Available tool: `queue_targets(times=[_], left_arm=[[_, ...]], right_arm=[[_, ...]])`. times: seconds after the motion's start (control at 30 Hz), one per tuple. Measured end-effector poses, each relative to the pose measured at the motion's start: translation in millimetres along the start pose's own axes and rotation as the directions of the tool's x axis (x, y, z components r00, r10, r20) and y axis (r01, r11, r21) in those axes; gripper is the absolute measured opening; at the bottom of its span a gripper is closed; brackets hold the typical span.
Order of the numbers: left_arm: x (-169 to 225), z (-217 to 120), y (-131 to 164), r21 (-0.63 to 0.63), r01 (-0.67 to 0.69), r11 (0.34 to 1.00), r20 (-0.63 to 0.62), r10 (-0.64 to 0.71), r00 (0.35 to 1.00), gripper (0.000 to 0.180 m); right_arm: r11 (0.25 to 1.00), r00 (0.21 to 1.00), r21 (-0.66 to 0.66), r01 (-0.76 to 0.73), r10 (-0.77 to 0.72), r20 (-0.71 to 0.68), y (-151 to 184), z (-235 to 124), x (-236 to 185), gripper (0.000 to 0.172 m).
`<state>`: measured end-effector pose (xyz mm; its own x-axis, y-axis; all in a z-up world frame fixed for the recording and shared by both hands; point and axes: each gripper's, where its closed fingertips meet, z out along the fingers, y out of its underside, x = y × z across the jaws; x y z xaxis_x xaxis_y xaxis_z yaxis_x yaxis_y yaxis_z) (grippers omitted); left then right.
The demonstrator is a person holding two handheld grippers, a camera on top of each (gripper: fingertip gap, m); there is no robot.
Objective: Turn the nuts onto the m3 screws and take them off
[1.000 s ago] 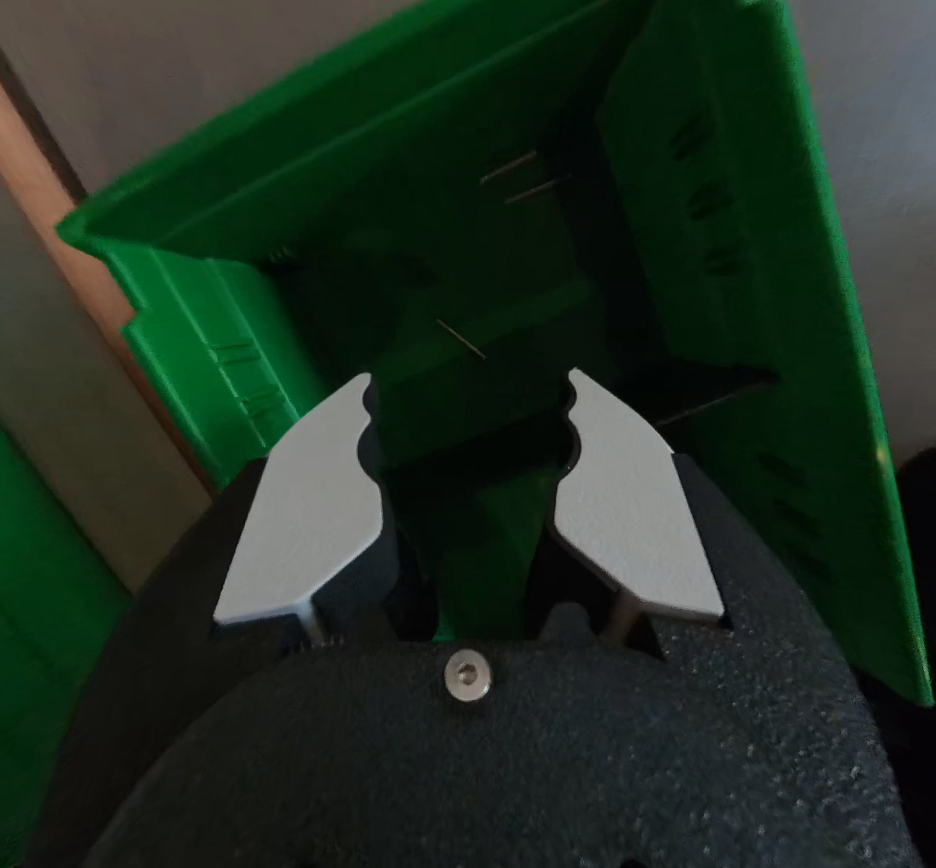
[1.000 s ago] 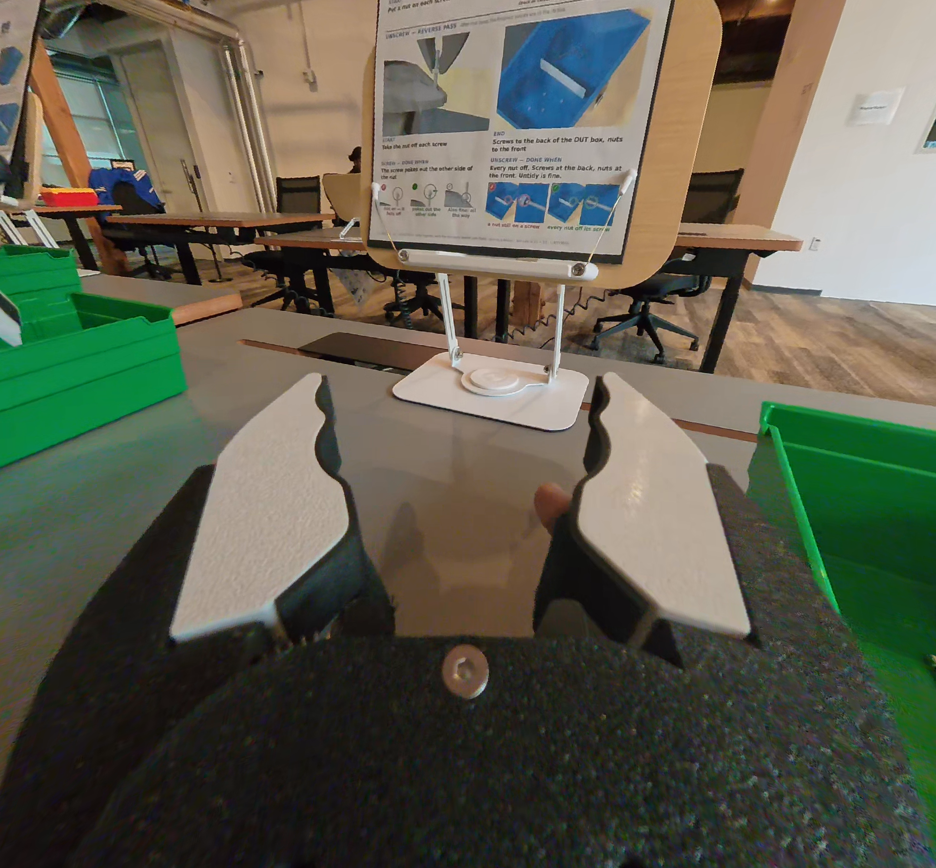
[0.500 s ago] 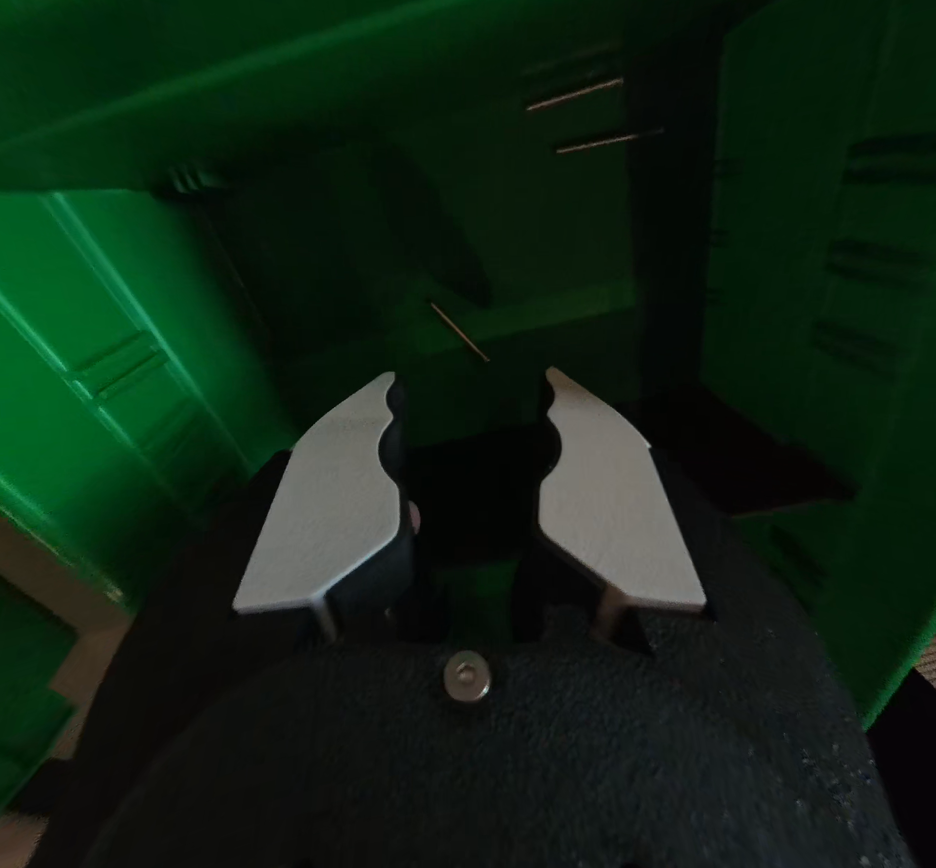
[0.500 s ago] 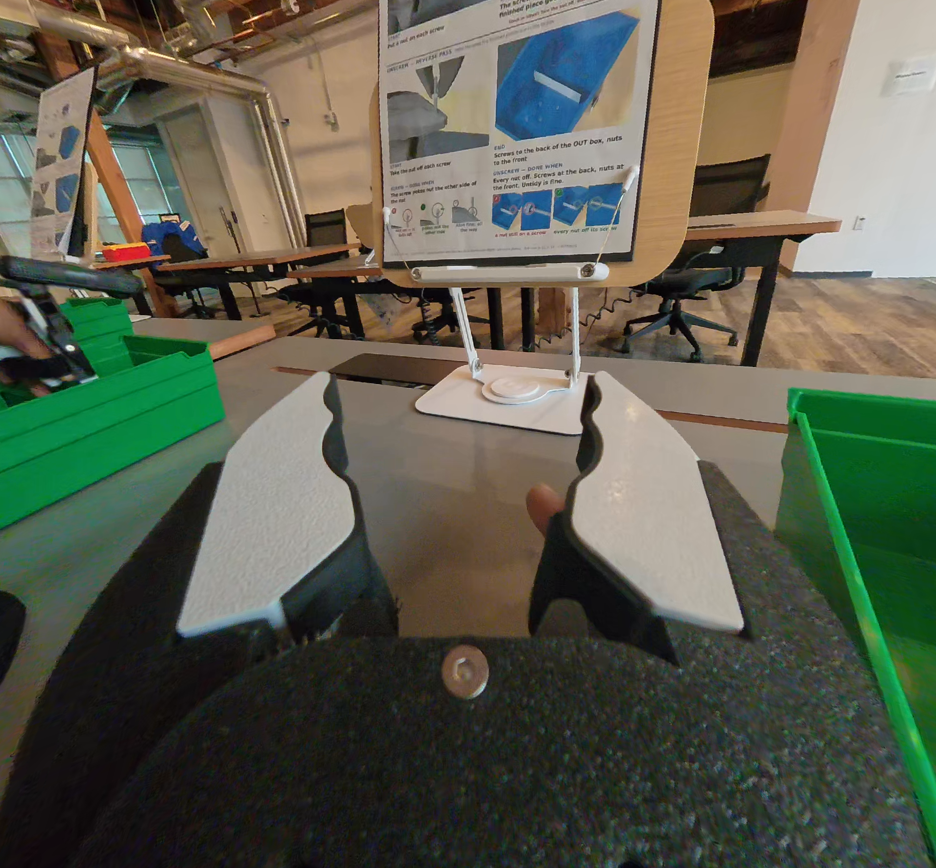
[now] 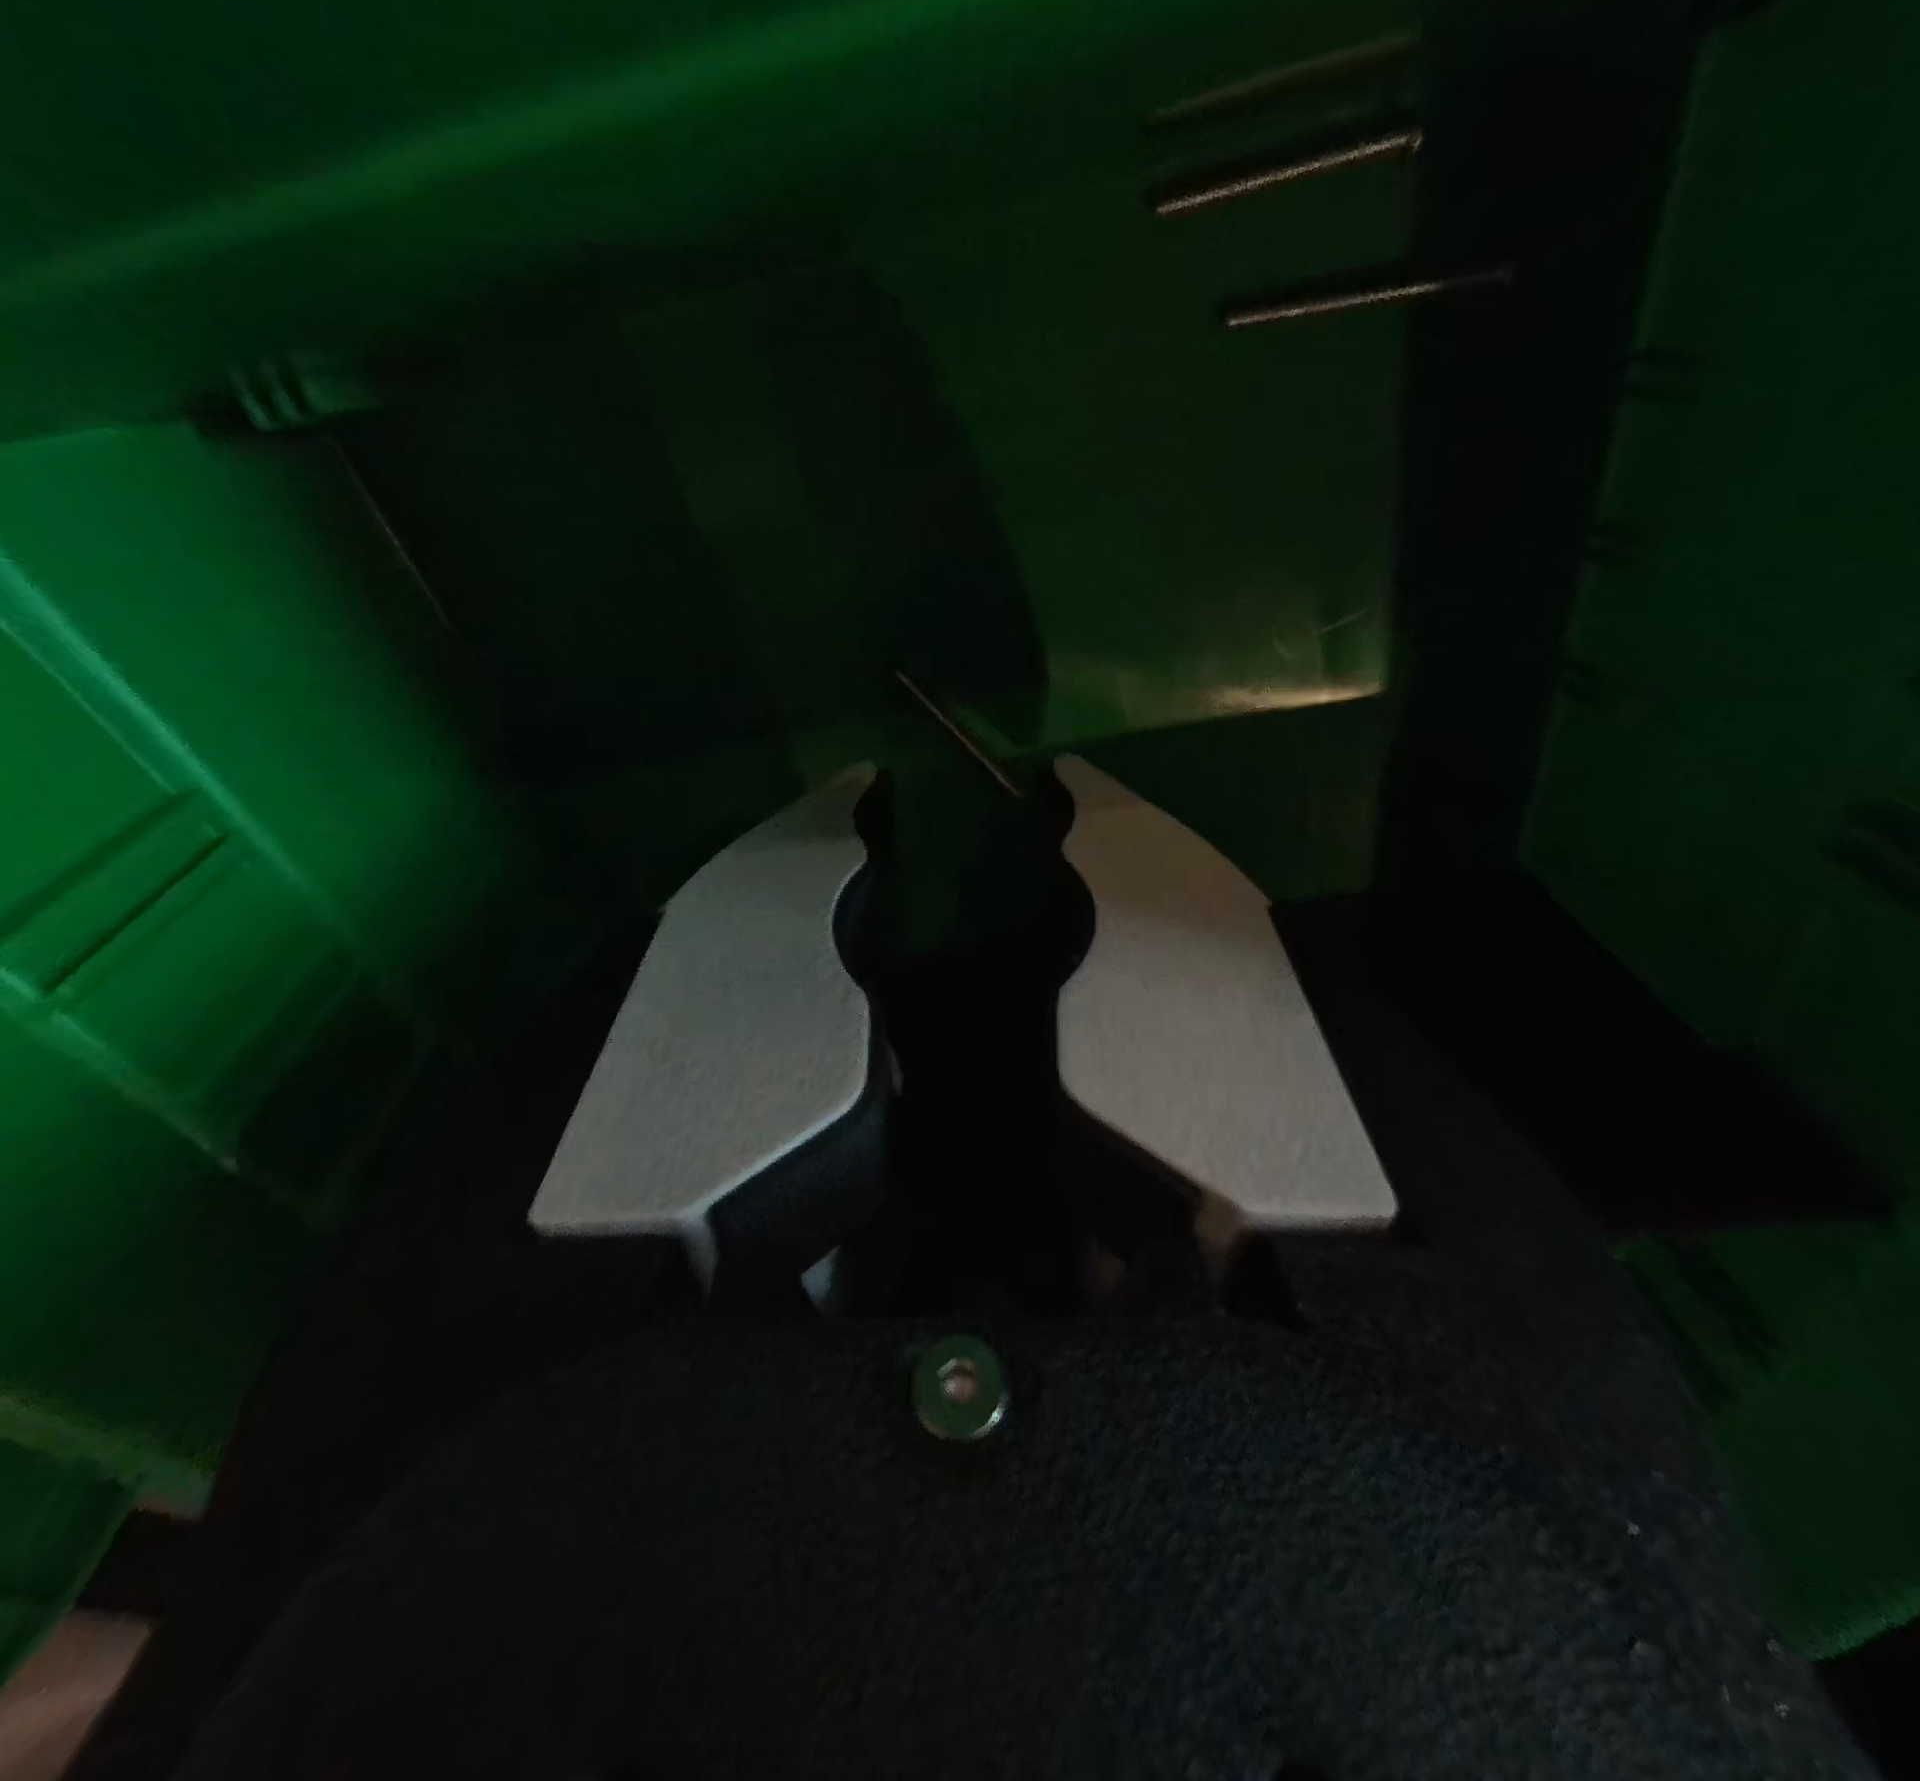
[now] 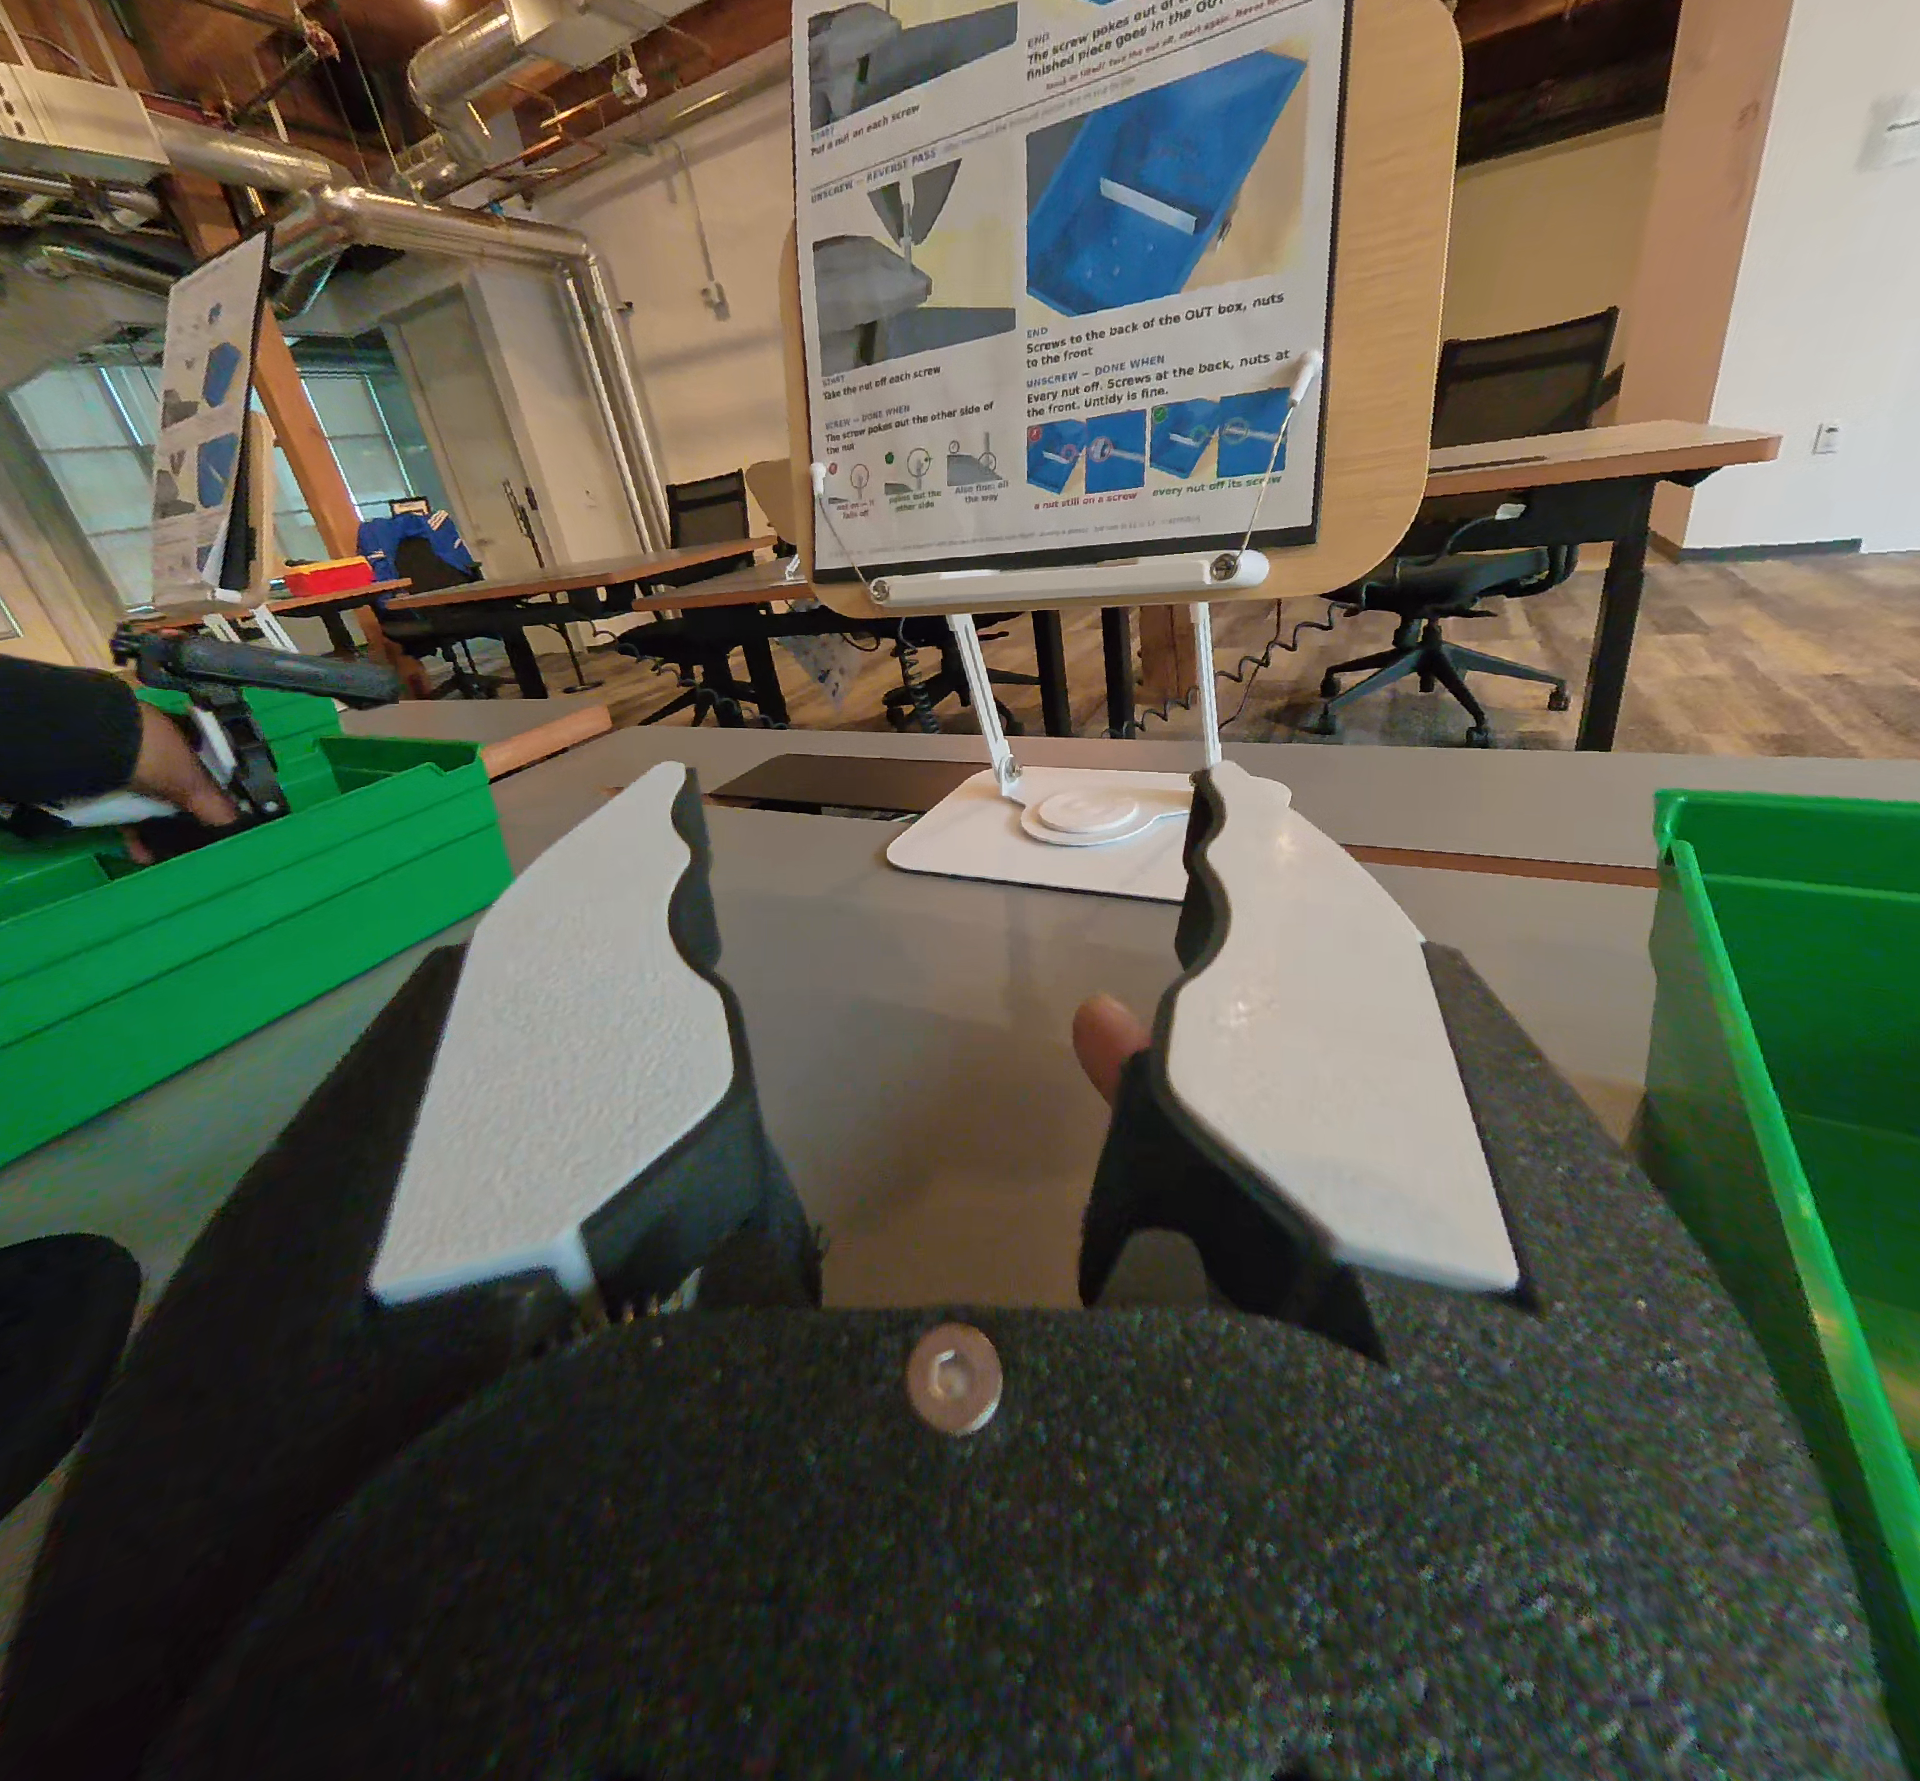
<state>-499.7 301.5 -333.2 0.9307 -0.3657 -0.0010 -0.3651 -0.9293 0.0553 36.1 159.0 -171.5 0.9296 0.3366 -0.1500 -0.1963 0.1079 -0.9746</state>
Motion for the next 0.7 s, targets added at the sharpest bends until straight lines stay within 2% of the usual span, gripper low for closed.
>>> queue_targets(times=[0.27,0.53,0.7], left_arm=[[5,6,-2,-0.013,-0.01,1.0,-0.021,0.01,1.0,0.007],[5,5,2,-0.003,-0.026,1.0,-0.016,0.026,1.0,0.002],[10,-22,-7,0.111,-0.069,0.991,-0.018,0.071,0.997,0.002]], right_arm=[[1.0,1.0,0.008,-0.009,0.009,-0.001,-1,0,1,0.086],[1.0,1.0,0.013,-0.015,0.015,-0.002,-2,-1,2,0.085],[1.0,1.0,0.0,0.001,-0.001,0.01,1,1,-1,0.085]])
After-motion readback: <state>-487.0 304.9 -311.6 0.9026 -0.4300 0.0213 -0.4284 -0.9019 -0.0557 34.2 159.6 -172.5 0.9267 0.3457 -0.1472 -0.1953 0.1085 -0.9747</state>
